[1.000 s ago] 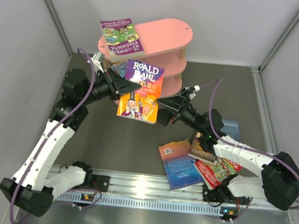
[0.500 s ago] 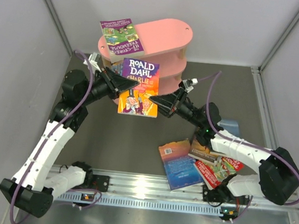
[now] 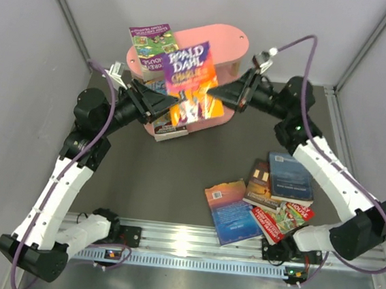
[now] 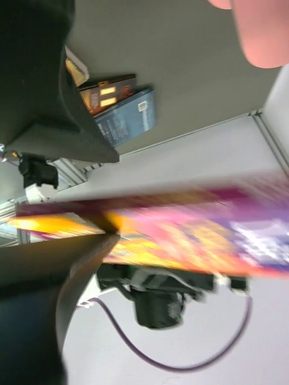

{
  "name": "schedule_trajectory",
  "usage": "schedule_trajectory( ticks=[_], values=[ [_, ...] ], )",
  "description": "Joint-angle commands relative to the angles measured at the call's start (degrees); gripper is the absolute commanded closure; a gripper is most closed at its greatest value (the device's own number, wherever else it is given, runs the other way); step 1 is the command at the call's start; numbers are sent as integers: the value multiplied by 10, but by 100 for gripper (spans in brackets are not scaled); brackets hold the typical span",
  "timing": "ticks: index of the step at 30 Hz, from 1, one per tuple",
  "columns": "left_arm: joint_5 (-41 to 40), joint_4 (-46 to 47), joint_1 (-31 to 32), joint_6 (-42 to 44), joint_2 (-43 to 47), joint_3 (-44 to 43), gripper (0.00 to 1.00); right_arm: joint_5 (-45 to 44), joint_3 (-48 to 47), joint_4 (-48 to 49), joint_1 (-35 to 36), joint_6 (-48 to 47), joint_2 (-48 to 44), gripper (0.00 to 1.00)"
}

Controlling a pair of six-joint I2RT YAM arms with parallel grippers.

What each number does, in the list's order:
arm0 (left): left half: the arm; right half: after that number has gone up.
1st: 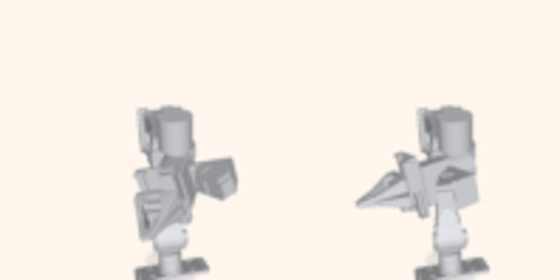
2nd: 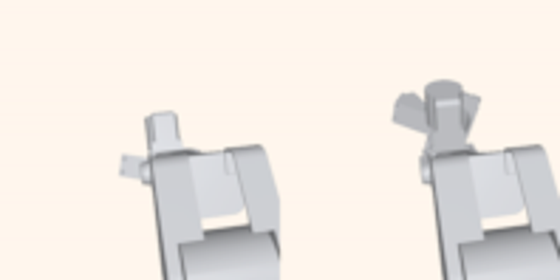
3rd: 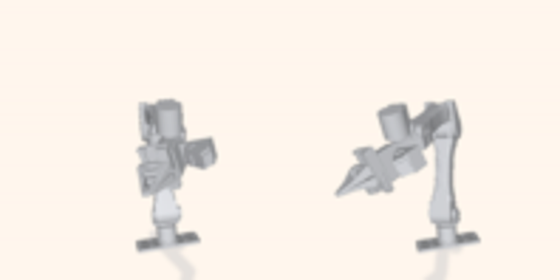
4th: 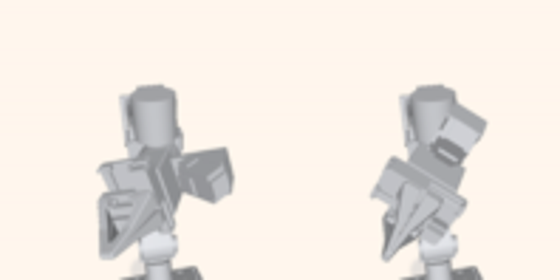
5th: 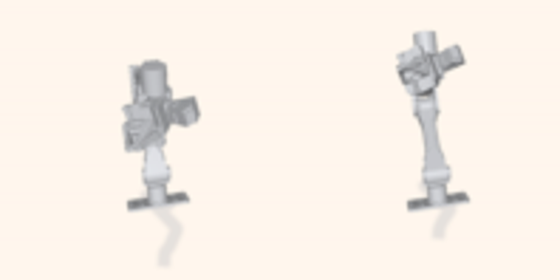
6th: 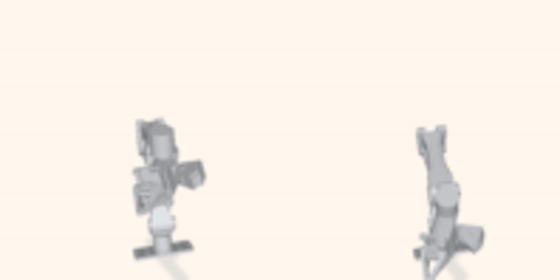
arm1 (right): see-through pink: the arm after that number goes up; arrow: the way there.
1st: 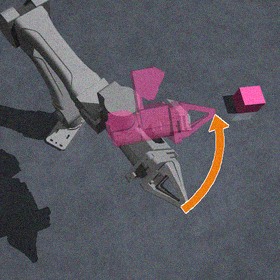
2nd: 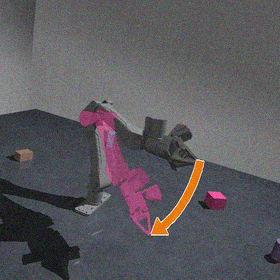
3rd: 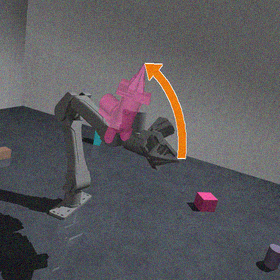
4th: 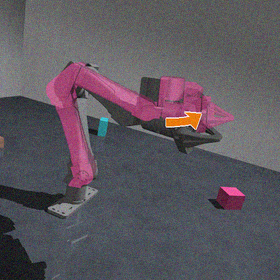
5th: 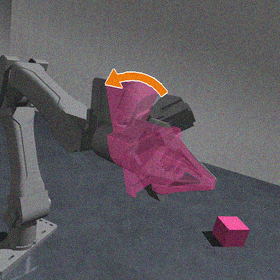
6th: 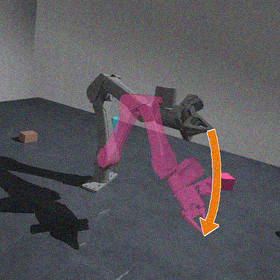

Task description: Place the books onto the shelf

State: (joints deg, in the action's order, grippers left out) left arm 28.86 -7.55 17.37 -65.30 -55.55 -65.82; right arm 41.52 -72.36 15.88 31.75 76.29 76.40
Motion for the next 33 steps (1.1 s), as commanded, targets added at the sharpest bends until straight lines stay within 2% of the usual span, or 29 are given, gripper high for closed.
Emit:
schedule_trajectory(
  ticks=[1, 2, 4, 5, 7, 8, 10, 11, 14, 18, 24, 30, 32, 33],
  values=[
    [38, -42, 2, 48, 16, -16, 42, 5, -116, -18, -80, -62, 22, 100],
    [40, -47, 2, 51, 20, -15, 38, 16, -160, -31, -90, -66, 35, 100],
    [38, -57, 2, 53, 27, -6, 35, 45, -207, -49, -115, -74, 75, 100],
    [39, -57, 2, 52, 37, 0, 35, 53, -259, -59, -123, -78, 91, 100],
    [37, -58, 2, 47, 52, 18, 35, 75, -323, -112, -142, -97, 150, 100],
    [35, -58, 2, 45, 57, 24, 35, 85, -399, -134, -148, -103, 174, 100],
    [35, -59, 2, 40, 64, 39, 35, 102, -478, -200, -162, -118, 246, 100],
    [35, -64, 2, 40, 70, 43, 36, 106, -554, -216, -165, -120, 270, 100],
    [29, -83, 2, 51, 76, 46, 37, 124, -661, -247, -184, -106, 358, 100],
    [20, -116, 2, 71, 82, 40, 37, 138, -684, -253, -201, -97, 427, 100],
    [11, -135, 2, 86, 83, 48, 38, 117, -702, -313, -206, -141, 478, 100],
    [11, -137, 2, 97, 55, 40, 39, 99, -712, -320, -205, -147, 497, 100],
    [13, -137, 2, 99, 43, 39, 39, 102, -711, -323, -205, -150, 500, 96],
    [13, -135, 2, 100, 40, 37, 39, 102, -711, -325, -205, -157, 502, 83]
  ],
)
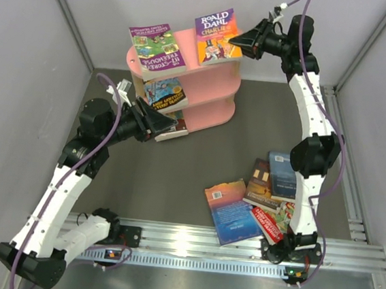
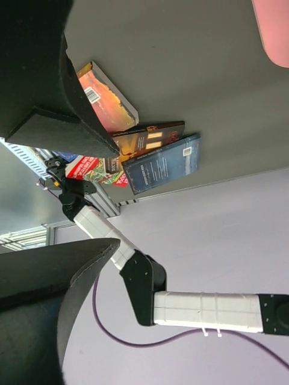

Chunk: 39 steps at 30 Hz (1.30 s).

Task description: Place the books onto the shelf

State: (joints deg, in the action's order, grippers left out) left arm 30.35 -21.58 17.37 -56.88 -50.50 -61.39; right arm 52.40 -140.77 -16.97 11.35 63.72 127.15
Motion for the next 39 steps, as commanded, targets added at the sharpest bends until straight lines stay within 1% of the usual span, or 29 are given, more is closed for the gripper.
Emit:
schedule_trajectory(
  ticks=[1, 2, 3, 5, 6, 10, 12, 13, 14, 17, 23, 30, 35, 39],
  values=[
    [-3, 5, 2, 16, -16, -8, 40, -8, -26, -3, -1, -35, -7, 72],
    [-3, 8, 2, 16, -19, -7, 40, -7, -22, -4, -1, -38, -7, 58],
    [-3, 8, 2, 16, -21, -7, 40, -9, -21, -7, -2, -42, -7, 41],
    [-4, 11, 2, 15, -27, -5, 40, -12, -18, -12, -5, -47, -7, 34],
    [-3, 11, 2, 14, -28, -4, 40, -22, -20, -15, -5, -55, -9, 33],
    [-3, 14, 2, 13, -31, 0, 40, -84, -20, -79, -20, -103, -23, 34],
    [-4, 14, 2, 15, -30, -1, 41, -133, -22, -120, -28, -137, -37, 35],
    [-5, 12, 2, 16, -29, -1, 41, -150, -25, -132, -29, -150, -43, 35],
    [-6, 12, 2, 16, -29, 0, 41, -187, -28, -161, -29, -177, -48, 35],
    [-7, 8, 1, 17, -28, -1, 41, -247, -30, -196, -27, -219, -67, 32],
    [-6, 8, 2, 16, -33, 0, 41, -317, -30, -219, -1, -269, -93, 27],
    [-2, 8, 2, 12, -27, 5, 42, -389, -29, -230, 37, -298, -115, 26],
    [-7, -1, 2, 10, -14, 12, 43, -445, -28, -233, 53, -322, -137, 22],
    [-11, -11, 2, 11, -6, 13, 43, -464, -31, -231, 74, -337, -140, 21]
  ],
)
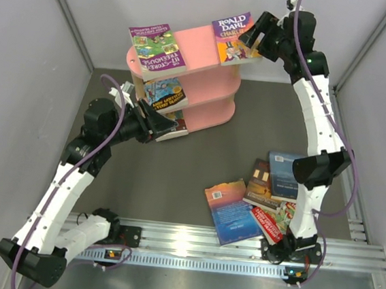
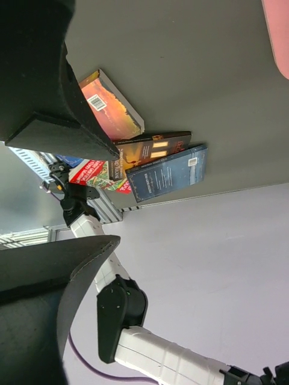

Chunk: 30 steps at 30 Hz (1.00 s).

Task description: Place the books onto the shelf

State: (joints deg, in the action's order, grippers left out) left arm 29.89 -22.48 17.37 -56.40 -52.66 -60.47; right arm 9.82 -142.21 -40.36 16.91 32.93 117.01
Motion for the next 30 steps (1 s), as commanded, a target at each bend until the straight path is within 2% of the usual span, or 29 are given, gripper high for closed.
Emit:
schedule_trajectory(
  ticks=[1, 10, 14, 21, 24, 26, 28, 30],
  values=[
    [-5, -1, 2, 6, 16, 4, 43, -42, -18, 3, 22, -34, -37, 21],
    [-5, -30, 2, 12, 31, 0, 44, -79, -24, 11, 50, -37, -21, 18],
    [-6, -40, 2, 14, 43, 5, 44, -125, -18, 11, 48, -52, -41, 12],
    [-1, -52, 2, 21, 49, 3, 44, -180, 74, 72, 21, -21, -113, 11],
    [-2, -55, 2, 22, 52, 7, 44, -178, 98, 118, 9, -2, -126, 28],
    [0, -54, 2, 21, 56, 12, 44, -177, 99, 143, 9, 2, -118, 61],
    [0, -56, 2, 22, 57, 14, 44, -178, 94, 158, 8, 8, -101, 86],
    [-1, -63, 2, 24, 56, 13, 44, -176, 84, 172, 8, 20, -78, 91]
  ],
)
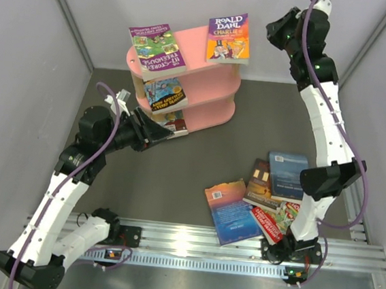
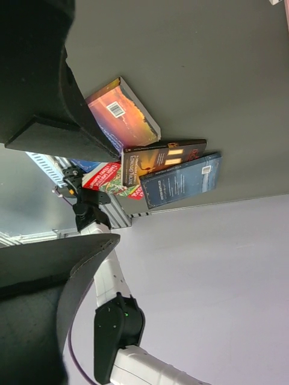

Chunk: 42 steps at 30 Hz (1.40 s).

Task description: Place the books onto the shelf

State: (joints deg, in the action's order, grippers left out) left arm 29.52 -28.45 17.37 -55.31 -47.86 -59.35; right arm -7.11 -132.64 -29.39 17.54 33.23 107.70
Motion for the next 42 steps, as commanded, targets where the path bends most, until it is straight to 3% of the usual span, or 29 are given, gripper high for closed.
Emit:
schedule_trajectory(
  ticks=[1, 9, 15, 33, 40, 42],
  values=[
    [0, -5, 2, 15, 10, 1, 44, -4, -26, 66, 2, 18, 25, 92],
    [-16, -38, 2, 28, 14, -2, 44, 14, -108, 92, 2, 60, 130, 100],
    [-25, -56, 2, 41, 6, -11, 45, 31, -129, 119, 6, 97, 174, 100],
    [-48, -74, 2, 58, -22, -26, 45, 64, -146, 200, 38, 114, 237, 99],
    [-51, -76, 2, 57, -22, -26, 45, -3, -101, 195, 23, 61, 189, 88],
    [-50, -75, 2, 57, -22, -24, 46, -14, -75, 197, 1, 53, 159, 78]
  ],
)
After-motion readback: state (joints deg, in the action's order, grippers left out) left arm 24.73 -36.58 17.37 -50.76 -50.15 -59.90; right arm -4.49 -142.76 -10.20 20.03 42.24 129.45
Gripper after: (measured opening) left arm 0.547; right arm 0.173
